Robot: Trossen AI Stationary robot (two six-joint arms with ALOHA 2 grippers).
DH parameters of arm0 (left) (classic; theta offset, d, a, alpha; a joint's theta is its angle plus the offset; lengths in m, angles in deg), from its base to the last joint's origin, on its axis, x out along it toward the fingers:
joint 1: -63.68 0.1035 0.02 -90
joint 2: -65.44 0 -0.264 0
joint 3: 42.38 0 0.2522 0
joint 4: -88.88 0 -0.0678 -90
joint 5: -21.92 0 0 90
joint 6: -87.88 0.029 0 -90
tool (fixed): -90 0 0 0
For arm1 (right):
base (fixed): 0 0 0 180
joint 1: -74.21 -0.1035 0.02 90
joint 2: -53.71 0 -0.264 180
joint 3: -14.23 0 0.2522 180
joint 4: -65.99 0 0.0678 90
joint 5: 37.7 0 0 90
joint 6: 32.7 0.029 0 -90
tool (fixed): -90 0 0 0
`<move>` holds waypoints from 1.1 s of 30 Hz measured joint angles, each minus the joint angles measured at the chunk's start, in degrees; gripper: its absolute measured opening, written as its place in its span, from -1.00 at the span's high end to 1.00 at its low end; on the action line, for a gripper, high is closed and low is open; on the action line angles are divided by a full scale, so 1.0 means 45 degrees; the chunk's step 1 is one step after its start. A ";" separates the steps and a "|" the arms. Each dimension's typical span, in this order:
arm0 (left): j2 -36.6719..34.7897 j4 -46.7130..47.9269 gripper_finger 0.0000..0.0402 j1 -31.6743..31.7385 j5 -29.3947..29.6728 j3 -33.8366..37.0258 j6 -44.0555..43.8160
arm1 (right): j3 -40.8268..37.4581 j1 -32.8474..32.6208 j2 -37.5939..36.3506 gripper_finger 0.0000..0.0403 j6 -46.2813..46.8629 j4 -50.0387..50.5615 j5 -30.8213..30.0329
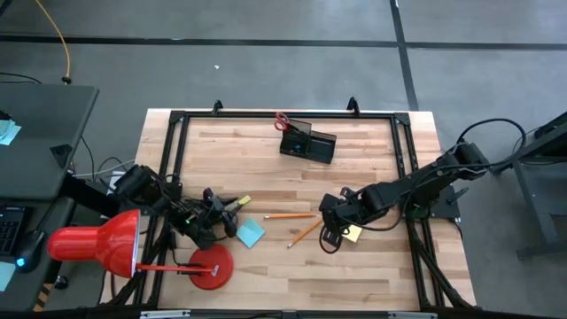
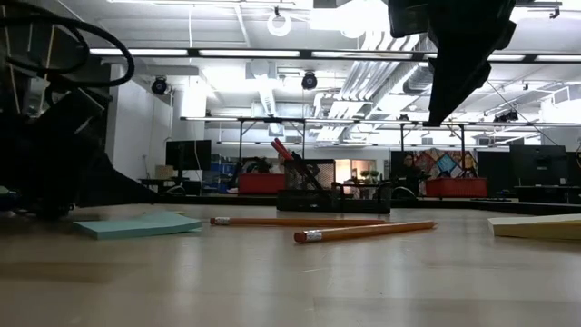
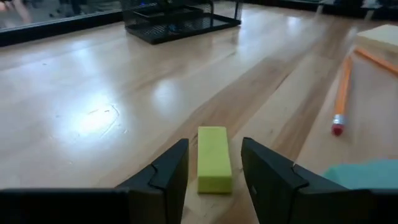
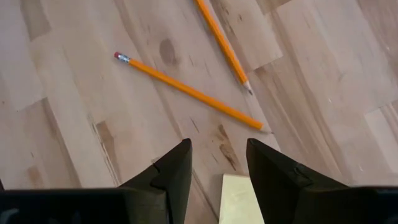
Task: Pick and place office supplies into organizer
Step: Put the green eraser in the black desk organizer
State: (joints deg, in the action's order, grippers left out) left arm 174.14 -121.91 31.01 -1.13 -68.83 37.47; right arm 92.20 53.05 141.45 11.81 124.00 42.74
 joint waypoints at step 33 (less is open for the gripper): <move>-0.0249 0.1430 0.31 0.1490 -0.1076 -0.0819 0.0417 | 0.0000 0.0063 0.0010 0.28 -0.1131 -0.0330 0.0125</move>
State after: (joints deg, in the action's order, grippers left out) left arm 173.02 -115.47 37.71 -5.97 -72.51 39.35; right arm 92.20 53.33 141.50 6.72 122.52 43.30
